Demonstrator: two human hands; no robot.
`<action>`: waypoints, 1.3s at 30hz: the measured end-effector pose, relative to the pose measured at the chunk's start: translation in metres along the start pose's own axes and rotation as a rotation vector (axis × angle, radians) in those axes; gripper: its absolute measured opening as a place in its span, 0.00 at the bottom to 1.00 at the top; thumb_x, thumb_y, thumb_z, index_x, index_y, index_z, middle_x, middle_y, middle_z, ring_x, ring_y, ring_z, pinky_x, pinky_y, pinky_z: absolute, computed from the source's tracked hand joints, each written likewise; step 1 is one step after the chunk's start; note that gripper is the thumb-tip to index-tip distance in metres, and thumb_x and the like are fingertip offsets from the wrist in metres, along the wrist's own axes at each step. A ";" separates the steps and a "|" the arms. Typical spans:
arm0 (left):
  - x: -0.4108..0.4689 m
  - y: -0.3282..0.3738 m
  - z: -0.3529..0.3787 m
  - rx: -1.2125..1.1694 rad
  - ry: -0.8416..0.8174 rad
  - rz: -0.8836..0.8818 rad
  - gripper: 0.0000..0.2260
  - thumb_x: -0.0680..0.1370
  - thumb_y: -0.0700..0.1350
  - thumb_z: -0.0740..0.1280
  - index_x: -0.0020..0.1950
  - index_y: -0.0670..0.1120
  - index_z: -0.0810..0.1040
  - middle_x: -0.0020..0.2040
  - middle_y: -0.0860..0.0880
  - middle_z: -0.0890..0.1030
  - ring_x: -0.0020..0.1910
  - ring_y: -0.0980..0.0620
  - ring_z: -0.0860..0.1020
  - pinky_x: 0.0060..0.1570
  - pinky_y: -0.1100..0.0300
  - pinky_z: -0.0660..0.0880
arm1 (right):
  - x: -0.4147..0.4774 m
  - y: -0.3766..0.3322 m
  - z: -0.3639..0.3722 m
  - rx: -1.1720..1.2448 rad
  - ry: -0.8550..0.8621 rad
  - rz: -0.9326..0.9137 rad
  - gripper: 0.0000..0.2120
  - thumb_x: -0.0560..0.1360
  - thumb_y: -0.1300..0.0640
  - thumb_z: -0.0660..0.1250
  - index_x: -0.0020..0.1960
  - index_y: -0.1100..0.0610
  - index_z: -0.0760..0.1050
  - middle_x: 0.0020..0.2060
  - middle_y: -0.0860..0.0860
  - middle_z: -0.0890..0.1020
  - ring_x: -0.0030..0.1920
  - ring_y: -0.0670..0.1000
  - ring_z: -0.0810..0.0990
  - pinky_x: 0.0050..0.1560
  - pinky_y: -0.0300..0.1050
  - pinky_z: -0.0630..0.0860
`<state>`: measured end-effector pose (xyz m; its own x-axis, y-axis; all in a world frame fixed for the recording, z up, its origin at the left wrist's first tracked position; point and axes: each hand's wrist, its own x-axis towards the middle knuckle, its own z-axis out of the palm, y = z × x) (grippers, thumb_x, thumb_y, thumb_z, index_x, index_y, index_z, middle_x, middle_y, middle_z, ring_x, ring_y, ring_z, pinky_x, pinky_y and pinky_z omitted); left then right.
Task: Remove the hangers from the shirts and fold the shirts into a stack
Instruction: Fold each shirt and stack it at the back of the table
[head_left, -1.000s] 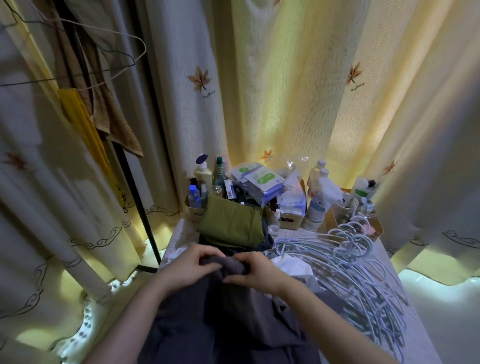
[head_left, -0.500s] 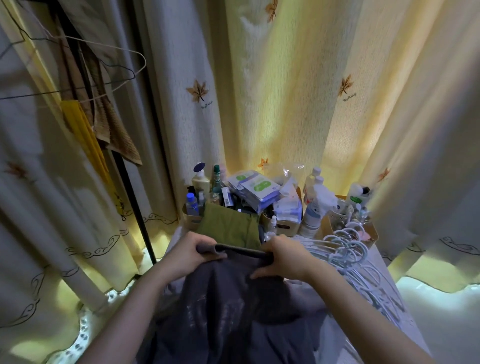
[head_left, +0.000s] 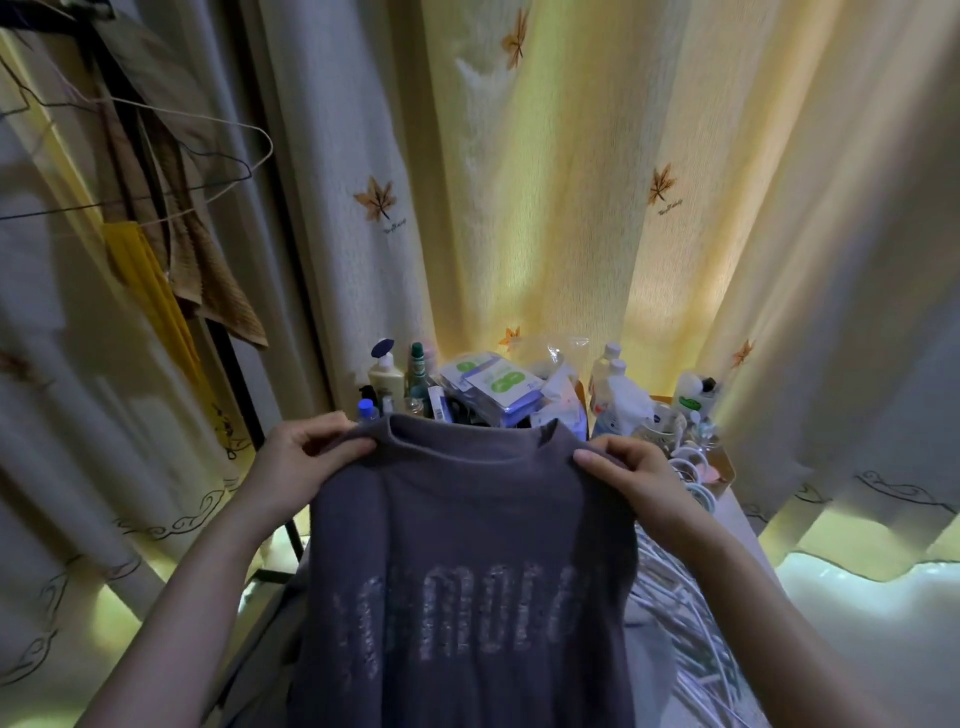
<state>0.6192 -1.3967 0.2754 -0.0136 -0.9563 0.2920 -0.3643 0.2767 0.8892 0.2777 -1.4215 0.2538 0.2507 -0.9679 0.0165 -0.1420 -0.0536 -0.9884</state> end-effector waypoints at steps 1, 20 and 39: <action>0.002 0.000 0.002 0.011 0.023 -0.035 0.05 0.70 0.46 0.72 0.35 0.56 0.83 0.32 0.59 0.80 0.35 0.66 0.75 0.36 0.75 0.68 | 0.001 -0.001 0.001 -0.056 0.004 0.009 0.17 0.69 0.48 0.71 0.42 0.64 0.79 0.35 0.54 0.81 0.37 0.47 0.78 0.39 0.38 0.71; -0.063 -0.019 0.132 -0.029 0.121 -0.328 0.05 0.77 0.39 0.66 0.42 0.44 0.76 0.39 0.44 0.81 0.43 0.45 0.80 0.49 0.45 0.76 | -0.033 0.023 0.127 0.129 0.074 0.146 0.10 0.78 0.60 0.64 0.41 0.59 0.65 0.28 0.53 0.70 0.30 0.48 0.69 0.30 0.38 0.64; -0.083 -0.004 0.131 -0.047 0.165 -0.213 0.03 0.74 0.36 0.71 0.40 0.41 0.80 0.39 0.53 0.83 0.39 0.59 0.80 0.42 0.66 0.75 | -0.042 0.033 0.115 0.100 0.067 0.158 0.12 0.77 0.62 0.64 0.40 0.59 0.63 0.23 0.51 0.71 0.26 0.49 0.68 0.29 0.43 0.64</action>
<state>0.4994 -1.3304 0.2012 0.2119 -0.9662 0.1467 -0.2995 0.0787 0.9509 0.3728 -1.3545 0.2035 0.1678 -0.9767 -0.1335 -0.0775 0.1220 -0.9895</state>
